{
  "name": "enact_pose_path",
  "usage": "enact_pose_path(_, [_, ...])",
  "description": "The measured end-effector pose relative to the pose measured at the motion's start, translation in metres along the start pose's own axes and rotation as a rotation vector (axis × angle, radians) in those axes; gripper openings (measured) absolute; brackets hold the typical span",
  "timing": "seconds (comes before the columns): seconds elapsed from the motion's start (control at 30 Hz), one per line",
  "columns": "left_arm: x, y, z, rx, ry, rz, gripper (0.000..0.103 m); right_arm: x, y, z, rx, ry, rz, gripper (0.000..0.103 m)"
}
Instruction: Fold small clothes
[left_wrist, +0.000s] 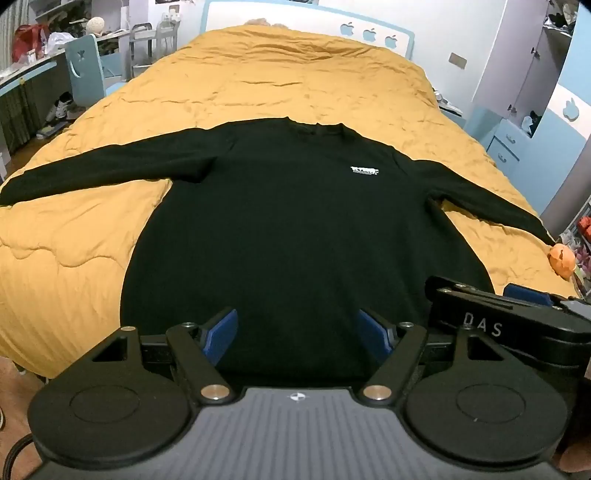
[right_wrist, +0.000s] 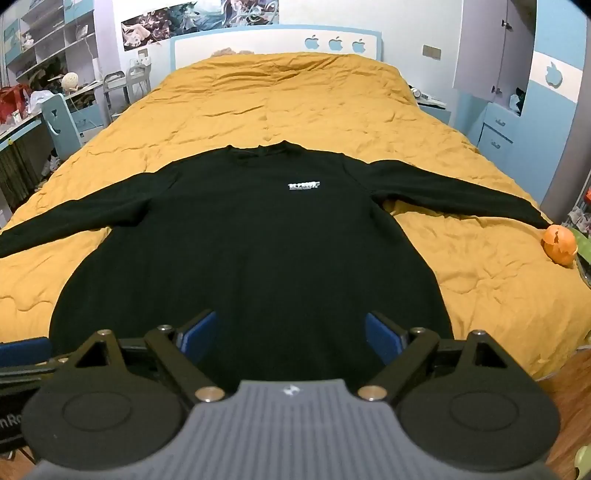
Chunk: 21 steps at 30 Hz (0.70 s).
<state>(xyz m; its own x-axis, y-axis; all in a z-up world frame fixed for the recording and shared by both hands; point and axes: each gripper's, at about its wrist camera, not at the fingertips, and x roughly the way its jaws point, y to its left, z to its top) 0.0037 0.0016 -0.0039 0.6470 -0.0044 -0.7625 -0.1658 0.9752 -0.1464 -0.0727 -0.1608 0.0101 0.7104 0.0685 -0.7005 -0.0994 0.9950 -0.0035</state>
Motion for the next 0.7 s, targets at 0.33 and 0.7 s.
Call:
enact_pose_path(0.33, [0.0009, 0.0014, -0.0007, -0.003, 0.004, 0.000, 0.087, -0.0016, 0.0011, -0.0021, -0.003, 0.002, 0.000, 0.083])
enact_pose_path(0.7, [0.0017, 0.0044, -0.0014, -0.001, 0.007, 0.003, 0.087, -0.0027, 0.0025, -0.0023, -0.006, -0.003, -0.004, 0.083])
